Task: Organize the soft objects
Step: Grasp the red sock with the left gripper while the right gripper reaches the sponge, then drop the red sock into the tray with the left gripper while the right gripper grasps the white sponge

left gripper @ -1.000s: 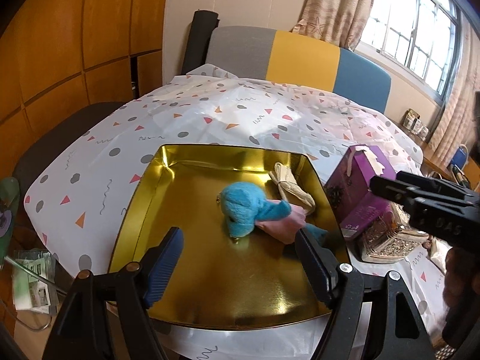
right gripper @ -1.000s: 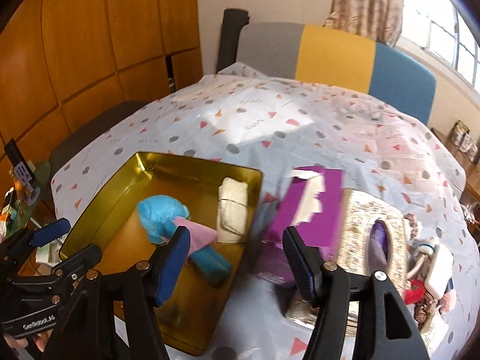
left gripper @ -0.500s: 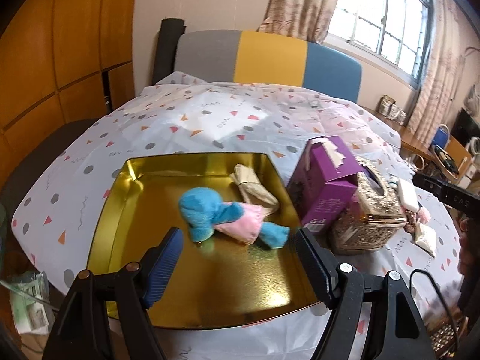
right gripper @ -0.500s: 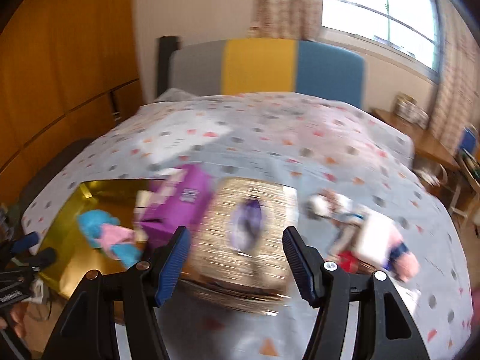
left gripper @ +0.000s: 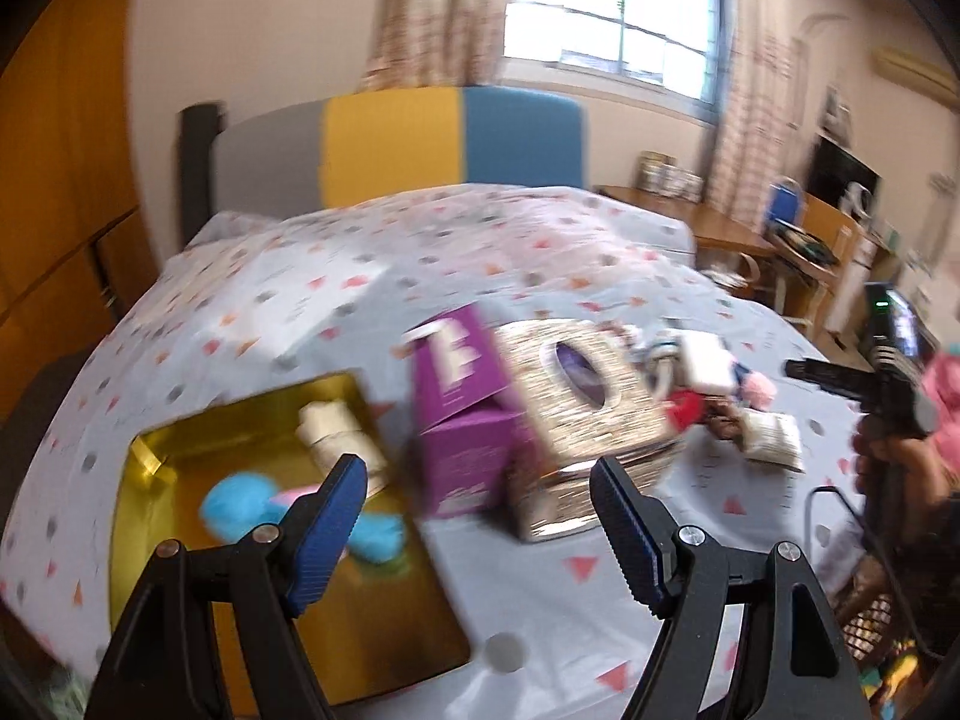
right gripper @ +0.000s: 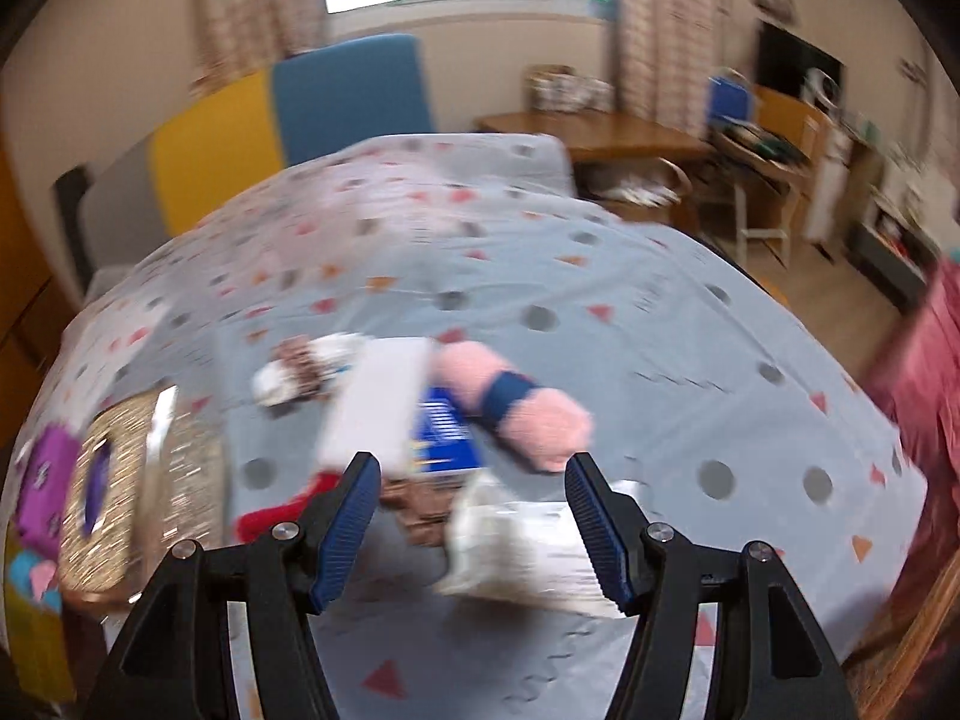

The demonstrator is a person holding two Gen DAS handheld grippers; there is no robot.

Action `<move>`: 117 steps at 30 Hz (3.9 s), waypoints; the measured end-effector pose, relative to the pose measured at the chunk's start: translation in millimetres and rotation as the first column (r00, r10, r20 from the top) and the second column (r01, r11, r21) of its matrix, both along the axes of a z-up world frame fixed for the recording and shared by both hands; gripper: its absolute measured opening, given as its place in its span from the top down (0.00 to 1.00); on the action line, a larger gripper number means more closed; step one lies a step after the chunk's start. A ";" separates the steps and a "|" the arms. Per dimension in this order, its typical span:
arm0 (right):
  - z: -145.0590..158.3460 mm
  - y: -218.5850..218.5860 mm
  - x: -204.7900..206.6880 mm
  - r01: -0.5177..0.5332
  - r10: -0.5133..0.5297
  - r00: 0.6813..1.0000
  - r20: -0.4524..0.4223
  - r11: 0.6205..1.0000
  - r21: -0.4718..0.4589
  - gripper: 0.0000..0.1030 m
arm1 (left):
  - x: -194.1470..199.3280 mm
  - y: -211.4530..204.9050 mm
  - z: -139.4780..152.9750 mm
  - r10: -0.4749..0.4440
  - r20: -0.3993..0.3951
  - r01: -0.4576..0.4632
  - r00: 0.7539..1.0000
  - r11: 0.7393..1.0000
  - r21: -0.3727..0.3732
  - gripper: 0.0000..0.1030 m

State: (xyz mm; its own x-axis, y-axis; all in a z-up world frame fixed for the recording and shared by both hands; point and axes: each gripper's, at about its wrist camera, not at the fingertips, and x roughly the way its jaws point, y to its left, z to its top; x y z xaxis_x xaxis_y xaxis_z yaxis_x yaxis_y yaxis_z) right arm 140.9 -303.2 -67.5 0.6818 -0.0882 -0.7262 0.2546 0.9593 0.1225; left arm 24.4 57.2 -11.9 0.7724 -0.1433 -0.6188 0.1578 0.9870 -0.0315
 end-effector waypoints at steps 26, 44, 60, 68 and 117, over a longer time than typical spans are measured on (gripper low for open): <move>-25.7 -75.9 -19.2 0.178 -0.198 0.980 0.012 0.905 0.386 0.37 | 157.0 -262.8 -114.7 -0.259 -0.392 0.389 0.883 0.871 0.299 0.49; -39.0 -74.8 -11.9 0.164 -0.161 0.986 -0.044 0.889 0.428 0.37 | 110.7 -234.2 -110.2 -0.326 -0.361 0.379 0.873 0.921 0.085 0.88; -48.0 -63.8 -4.3 0.155 -0.121 0.986 -0.116 0.918 0.365 0.37 | 203.5 -157.0 0.9 -0.141 -0.203 0.131 0.969 0.989 -0.064 0.88; -49.6 -53.5 0.5 0.128 -0.088 0.987 -0.134 0.937 0.326 0.37 | 196.4 -44.5 34.1 0.054 -0.112 -0.068 0.992 0.990 -0.121 0.88; -47.7 65.2 82.4 -0.251 0.236 0.947 -0.216 0.967 -0.047 0.80 | 110.6 177.8 -71.3 0.438 -0.316 -0.527 0.841 0.795 -0.301 0.35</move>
State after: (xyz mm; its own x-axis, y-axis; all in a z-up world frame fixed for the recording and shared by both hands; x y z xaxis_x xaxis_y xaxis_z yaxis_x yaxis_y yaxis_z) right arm 223.3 -238.0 -115.2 0.5242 0.0039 -0.8516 0.0246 0.9995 0.0197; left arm 135.0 235.0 -83.2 0.6514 -0.0355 -0.7579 -0.3910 0.8403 -0.3755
